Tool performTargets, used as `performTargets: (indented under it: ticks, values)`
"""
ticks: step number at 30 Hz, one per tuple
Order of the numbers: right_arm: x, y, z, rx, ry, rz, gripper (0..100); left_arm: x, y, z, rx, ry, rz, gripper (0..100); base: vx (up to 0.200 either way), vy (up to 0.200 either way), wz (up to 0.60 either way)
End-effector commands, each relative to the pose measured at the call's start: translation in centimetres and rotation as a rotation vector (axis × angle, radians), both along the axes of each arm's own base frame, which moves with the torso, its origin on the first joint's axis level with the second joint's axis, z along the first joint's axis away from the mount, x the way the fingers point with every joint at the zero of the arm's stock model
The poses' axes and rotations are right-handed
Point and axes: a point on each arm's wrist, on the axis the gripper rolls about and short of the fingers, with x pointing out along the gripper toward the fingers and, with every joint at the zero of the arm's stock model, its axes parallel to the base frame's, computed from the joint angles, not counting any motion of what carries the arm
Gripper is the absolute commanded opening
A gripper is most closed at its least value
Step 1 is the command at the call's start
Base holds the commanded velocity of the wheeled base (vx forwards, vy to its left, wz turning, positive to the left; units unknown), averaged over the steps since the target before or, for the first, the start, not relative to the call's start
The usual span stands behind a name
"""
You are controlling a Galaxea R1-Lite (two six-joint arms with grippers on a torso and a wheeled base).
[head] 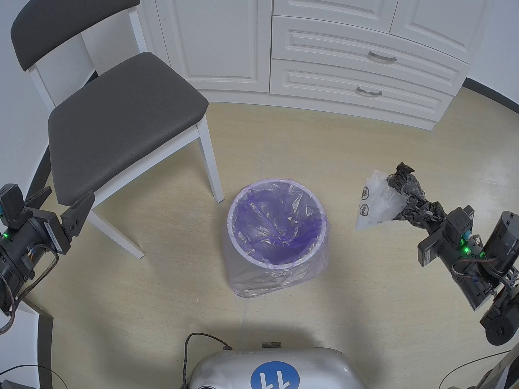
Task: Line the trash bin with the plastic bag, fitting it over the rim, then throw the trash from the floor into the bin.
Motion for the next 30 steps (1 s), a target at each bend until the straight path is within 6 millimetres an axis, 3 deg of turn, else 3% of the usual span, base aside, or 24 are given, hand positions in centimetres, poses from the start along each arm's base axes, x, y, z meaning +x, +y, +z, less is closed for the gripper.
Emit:
performTargets:
  ticks: [1, 11, 14, 16, 22, 30]
  values:
    - [-1.5, 1.2, 1.5, 0.041, -0.070, 0.086, 0, -0.2, 0.0, 0.2, -0.002, -0.011, 0.000, 100, 0.000, 0.000, 0.00]
    - [-3.8, 3.6, 3.1, 0.147, -0.115, 0.256, 0, -0.9, 0.2, 1.0, -0.013, -0.056, 0.000, 100, 0.000, 0.000, 0.00]
    - [-3.3, 4.6, 4.3, 0.179, -0.163, 0.293, 0, -1.1, 0.2, 1.1, -0.015, -0.065, 0.000, 100, 0.000, 0.000, 0.00]
    - [-2.0, 5.9, 6.4, 0.219, -0.232, 0.303, 0, -1.2, 0.2, 1.1, -0.013, -0.065, -0.003, 100, 0.000, 0.000, 0.00]
    - [-1.0, 8.4, 9.4, 0.148, -0.091, 0.346, 0, -1.0, 0.2, 1.2, -0.019, -0.065, -0.005, 100, 0.000, 0.000, 0.00]
    - [0.0, 10.5, 10.8, 0.008, 0.131, 0.334, 0, -1.1, 0.2, 1.6, -0.029, -0.082, -0.003, 100, 0.000, 0.000, 0.00]
